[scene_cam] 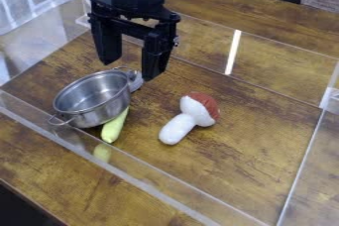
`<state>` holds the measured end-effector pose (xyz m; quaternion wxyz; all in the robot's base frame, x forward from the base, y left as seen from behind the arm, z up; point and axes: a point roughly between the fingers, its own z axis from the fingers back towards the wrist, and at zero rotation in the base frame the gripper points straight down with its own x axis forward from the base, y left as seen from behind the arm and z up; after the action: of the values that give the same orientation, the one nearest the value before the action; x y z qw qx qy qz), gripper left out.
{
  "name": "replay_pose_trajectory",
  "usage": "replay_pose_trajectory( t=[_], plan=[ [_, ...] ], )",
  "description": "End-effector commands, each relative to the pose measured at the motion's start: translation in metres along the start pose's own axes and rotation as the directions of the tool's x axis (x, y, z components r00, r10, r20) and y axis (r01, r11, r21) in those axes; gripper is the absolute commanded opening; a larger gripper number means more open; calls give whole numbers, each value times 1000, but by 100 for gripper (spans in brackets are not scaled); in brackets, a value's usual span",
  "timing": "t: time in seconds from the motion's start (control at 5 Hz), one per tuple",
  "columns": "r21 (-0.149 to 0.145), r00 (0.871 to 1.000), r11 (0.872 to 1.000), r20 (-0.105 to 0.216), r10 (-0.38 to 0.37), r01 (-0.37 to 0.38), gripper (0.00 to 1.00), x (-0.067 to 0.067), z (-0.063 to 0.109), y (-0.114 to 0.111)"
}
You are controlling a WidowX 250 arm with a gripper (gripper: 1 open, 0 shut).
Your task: Move the green spoon to the right
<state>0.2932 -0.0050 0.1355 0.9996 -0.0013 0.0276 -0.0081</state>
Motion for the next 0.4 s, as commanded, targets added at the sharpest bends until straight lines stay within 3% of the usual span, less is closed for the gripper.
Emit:
replay_pose_trajectory(
  t=[0.0, 0.2],
  plan=[
    [-2, 998, 999, -28, 49, -49, 100, -9, -20, -6],
    [4, 992, 992, -22, 122, -122, 100, -6, -49, -6]
  ],
)
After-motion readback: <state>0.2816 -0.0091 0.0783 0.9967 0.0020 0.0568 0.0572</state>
